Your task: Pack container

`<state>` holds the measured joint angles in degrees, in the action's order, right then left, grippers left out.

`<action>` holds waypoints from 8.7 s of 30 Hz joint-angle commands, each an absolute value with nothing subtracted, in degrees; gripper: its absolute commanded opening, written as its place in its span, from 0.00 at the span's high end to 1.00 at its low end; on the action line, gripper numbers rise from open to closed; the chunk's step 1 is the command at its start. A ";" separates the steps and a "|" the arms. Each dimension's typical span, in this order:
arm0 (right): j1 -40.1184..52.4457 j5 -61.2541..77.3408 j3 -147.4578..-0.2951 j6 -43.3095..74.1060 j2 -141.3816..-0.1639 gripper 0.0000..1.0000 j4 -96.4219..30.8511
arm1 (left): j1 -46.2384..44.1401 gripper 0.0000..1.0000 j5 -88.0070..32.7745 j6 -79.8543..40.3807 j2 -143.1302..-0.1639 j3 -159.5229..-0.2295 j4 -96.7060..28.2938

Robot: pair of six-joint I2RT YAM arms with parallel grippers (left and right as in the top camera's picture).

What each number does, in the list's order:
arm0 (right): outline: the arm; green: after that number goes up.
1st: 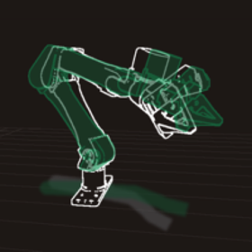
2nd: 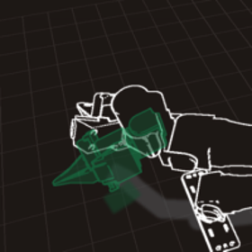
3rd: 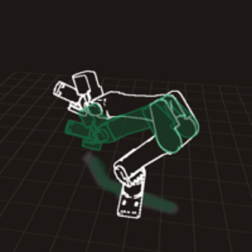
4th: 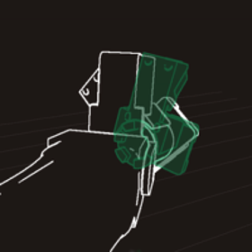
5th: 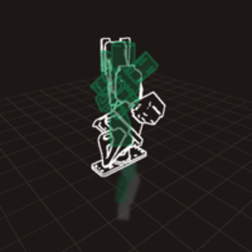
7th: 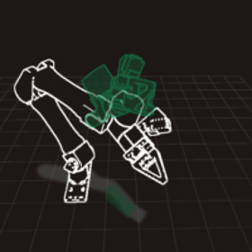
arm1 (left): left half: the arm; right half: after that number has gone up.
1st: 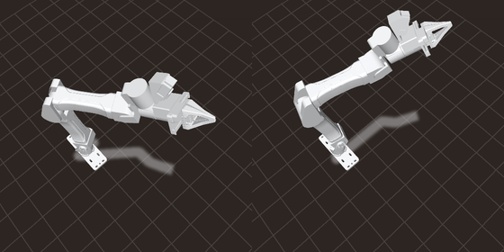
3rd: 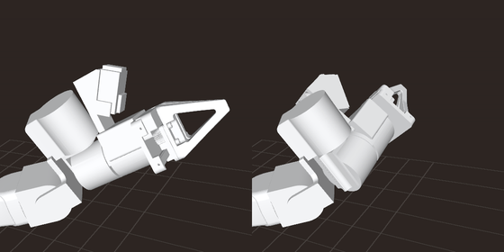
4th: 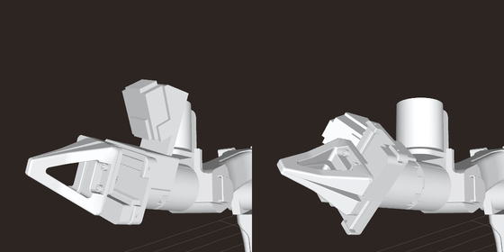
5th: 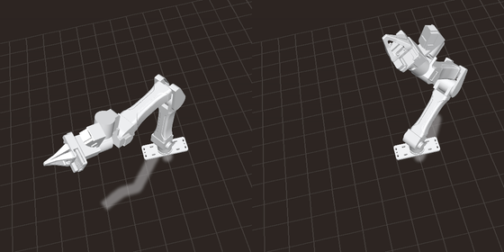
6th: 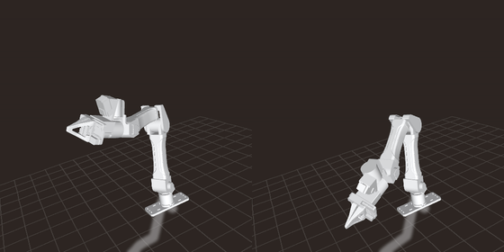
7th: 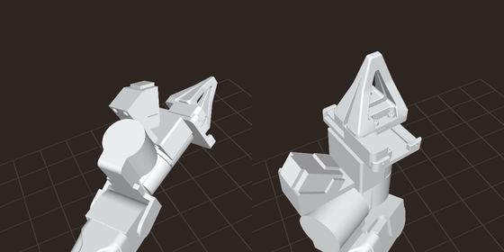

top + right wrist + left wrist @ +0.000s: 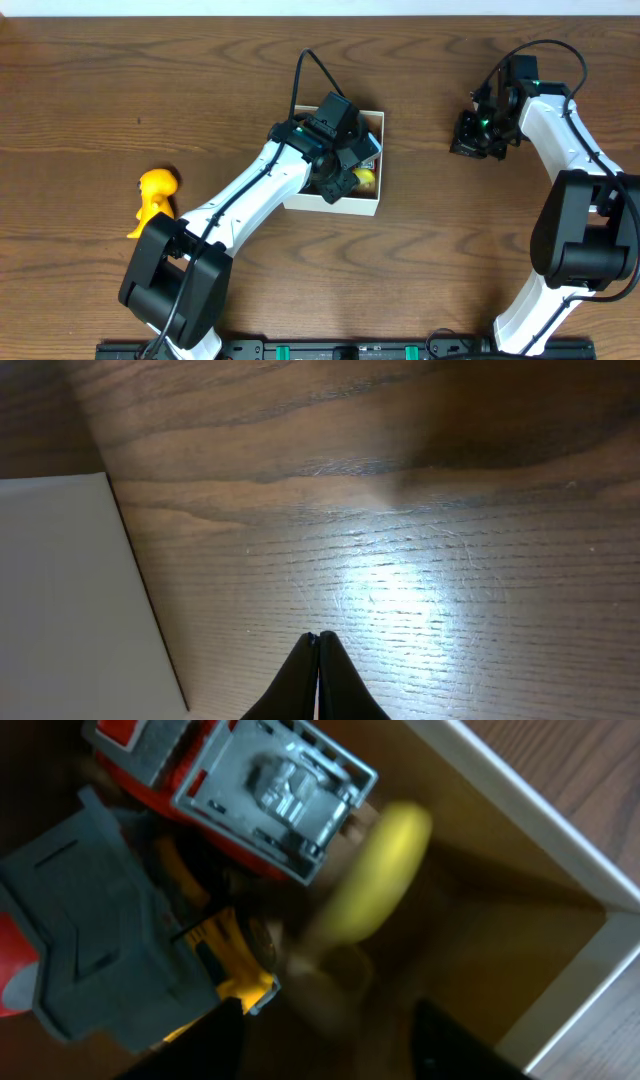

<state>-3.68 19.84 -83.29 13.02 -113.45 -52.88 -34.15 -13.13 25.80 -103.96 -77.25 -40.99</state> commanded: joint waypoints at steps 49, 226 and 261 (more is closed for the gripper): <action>-3.36 19.44 -83.29 11.46 -111.94 0.95 -53.69 | 16.67 0.02 -0.49 6.39 -103.61 -67.75 -48.47; -3.36 16.69 -83.29 8.56 -111.94 0.93 -55.99 | -30.50 0.28 -8.10 7.99 -89.01 -79.79 -55.61; 6.70 -6.68 -80.64 7.11 -82.63 0.01 -45.82 | -2.33 0.02 6.44 -4.05 -74.39 -73.80 -42.74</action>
<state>5.93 -4.51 -82.13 7.51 -88.71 -45.56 -2.31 5.21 -0.64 -80.29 -76.64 -42.46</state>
